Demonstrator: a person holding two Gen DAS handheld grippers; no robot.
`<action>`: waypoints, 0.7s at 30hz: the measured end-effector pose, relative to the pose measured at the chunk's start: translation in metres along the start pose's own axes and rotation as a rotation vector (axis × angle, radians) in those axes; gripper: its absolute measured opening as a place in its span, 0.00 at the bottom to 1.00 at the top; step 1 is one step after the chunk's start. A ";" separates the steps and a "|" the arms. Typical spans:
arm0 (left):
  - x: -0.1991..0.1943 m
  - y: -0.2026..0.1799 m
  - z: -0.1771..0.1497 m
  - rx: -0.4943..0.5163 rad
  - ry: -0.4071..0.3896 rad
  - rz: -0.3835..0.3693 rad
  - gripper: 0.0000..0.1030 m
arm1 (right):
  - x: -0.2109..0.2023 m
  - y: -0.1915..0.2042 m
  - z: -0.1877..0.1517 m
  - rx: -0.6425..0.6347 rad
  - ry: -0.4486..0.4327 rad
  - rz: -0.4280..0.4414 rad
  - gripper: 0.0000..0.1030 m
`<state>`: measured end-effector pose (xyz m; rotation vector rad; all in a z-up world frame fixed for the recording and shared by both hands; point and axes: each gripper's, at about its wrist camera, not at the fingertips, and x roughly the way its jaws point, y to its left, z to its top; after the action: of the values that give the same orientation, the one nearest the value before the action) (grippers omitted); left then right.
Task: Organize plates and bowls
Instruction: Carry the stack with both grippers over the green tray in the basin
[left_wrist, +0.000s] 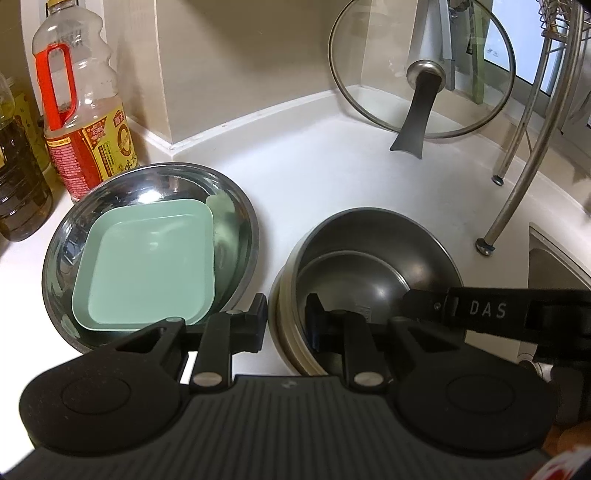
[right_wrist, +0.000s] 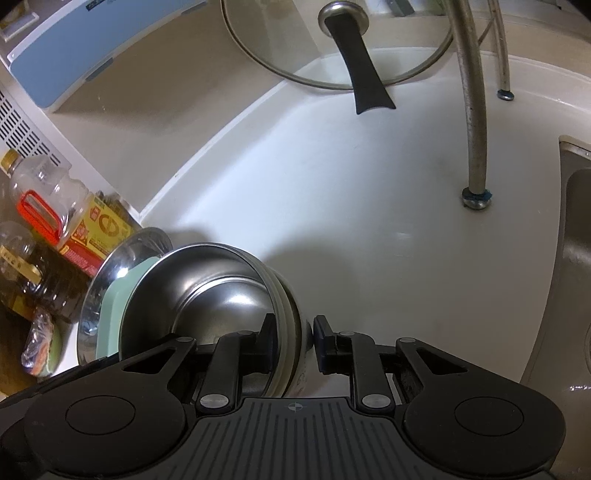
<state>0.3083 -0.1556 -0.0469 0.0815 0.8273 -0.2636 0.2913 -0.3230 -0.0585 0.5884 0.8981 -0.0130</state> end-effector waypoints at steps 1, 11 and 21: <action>0.000 0.000 0.000 0.002 0.000 -0.001 0.19 | 0.000 0.000 0.000 0.006 -0.004 0.002 0.20; -0.004 0.005 -0.005 -0.026 -0.028 -0.035 0.21 | -0.003 -0.003 -0.006 0.001 -0.037 0.016 0.19; -0.004 0.005 -0.006 -0.028 -0.051 -0.054 0.21 | -0.005 -0.004 -0.006 -0.011 -0.068 0.014 0.17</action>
<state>0.3028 -0.1489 -0.0480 0.0263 0.7835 -0.3041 0.2830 -0.3246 -0.0593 0.5809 0.8278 -0.0152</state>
